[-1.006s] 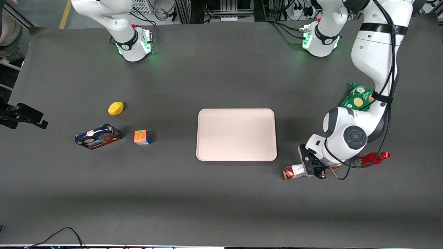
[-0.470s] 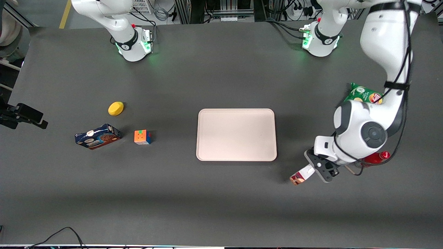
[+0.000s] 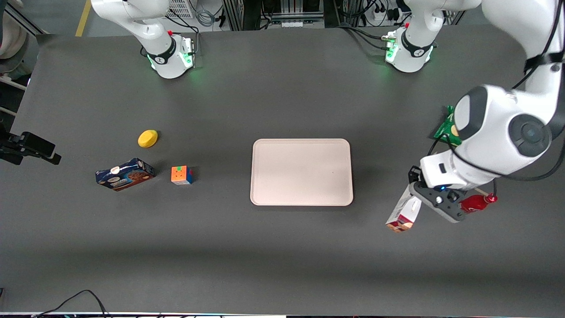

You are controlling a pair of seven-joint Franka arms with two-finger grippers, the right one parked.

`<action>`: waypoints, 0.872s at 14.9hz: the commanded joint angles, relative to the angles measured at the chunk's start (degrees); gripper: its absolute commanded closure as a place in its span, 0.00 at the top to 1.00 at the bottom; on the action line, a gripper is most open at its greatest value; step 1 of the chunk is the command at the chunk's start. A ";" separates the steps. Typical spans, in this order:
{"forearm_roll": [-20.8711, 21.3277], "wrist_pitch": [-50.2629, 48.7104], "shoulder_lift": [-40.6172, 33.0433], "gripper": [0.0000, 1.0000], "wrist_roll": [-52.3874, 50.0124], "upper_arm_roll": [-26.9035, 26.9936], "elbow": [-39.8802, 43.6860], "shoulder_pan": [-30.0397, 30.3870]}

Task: Place red cookie box on tray
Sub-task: 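Carry the held cookie box over the white tray's edge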

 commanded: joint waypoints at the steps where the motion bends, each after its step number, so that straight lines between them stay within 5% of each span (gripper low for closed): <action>1: -0.16 -3.38 -5.61 0.00 -19.34 -3.70 -2.76 -0.77; 6: 1.68 6.95 -9.31 0.00 -37.31 -9.42 -13.63 -0.85; 9: 7.30 16.99 -10.20 0.00 -47.06 -12.32 -22.61 -1.73; 13: 8.28 27.09 -9.85 0.00 -50.87 -14.70 -30.79 -2.26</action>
